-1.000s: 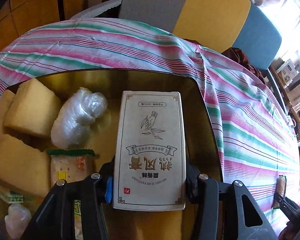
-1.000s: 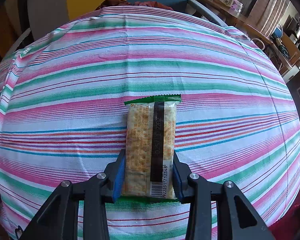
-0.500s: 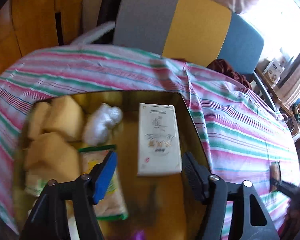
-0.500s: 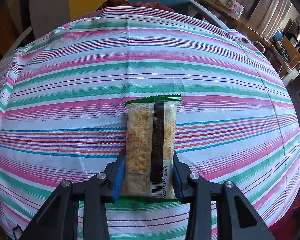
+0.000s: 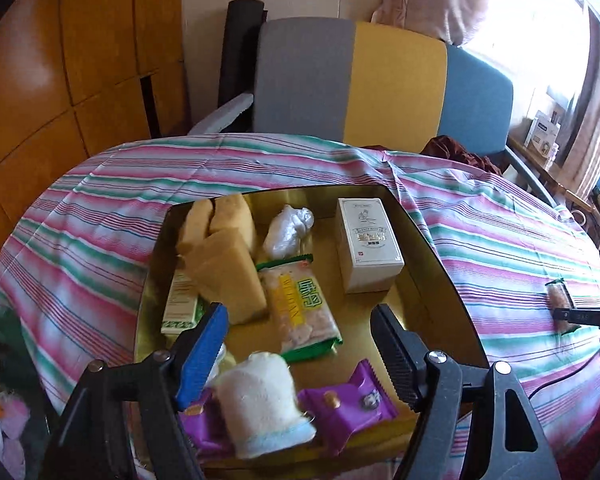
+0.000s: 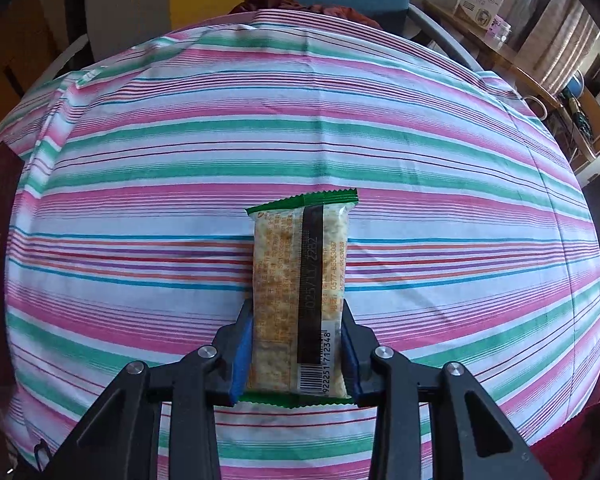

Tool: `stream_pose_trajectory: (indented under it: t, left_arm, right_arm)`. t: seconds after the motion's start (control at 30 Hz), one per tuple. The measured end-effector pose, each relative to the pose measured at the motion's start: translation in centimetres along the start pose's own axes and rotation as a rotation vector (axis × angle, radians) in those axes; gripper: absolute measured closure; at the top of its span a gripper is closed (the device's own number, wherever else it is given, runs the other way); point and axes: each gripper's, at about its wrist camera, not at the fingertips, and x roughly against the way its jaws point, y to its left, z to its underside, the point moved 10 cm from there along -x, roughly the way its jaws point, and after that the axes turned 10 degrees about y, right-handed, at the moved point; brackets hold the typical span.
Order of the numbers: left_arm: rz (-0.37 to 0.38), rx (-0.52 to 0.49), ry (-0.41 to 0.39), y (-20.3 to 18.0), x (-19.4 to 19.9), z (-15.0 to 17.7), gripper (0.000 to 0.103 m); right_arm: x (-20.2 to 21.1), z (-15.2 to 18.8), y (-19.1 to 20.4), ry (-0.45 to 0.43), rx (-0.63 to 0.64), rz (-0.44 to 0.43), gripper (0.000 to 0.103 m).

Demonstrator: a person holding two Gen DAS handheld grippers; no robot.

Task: Organize objects
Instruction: 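Carry the white box into the gold tray and open the left tool, then carry the green-edged cracker packet into the gold tray and open the right tool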

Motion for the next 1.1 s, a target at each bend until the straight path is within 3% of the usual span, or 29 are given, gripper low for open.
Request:
stream_pose_trajectory:
  t: [0.47,0.67,0.93,1.1]
  left_arm:
    - [0.004,0.058,-0.025,3.0,0.8,1.0,0.026]
    - [-0.008,0.111,-0.039,5.3,1.5,1.1,0.025]
    - [-0.049,0.187,-0.035,9.4,2.1,2.2,0.025]
    - [-0.06,0.222,-0.023,11.2,1.8,3.0,0.024]
  right_arm:
    - [7.0,-1.2,10.7,-0.136,0.122,-0.148,0.068]
    - [11.4,-1.2,19.3,-0.201,0.266,-0.25,0.068]
    - [11.8,1.5,33.2,-0.161,0.498,-0.362,0.068]
    - [8.7,2.5,38.1,-0.094,0.56,-0.353,0.068]
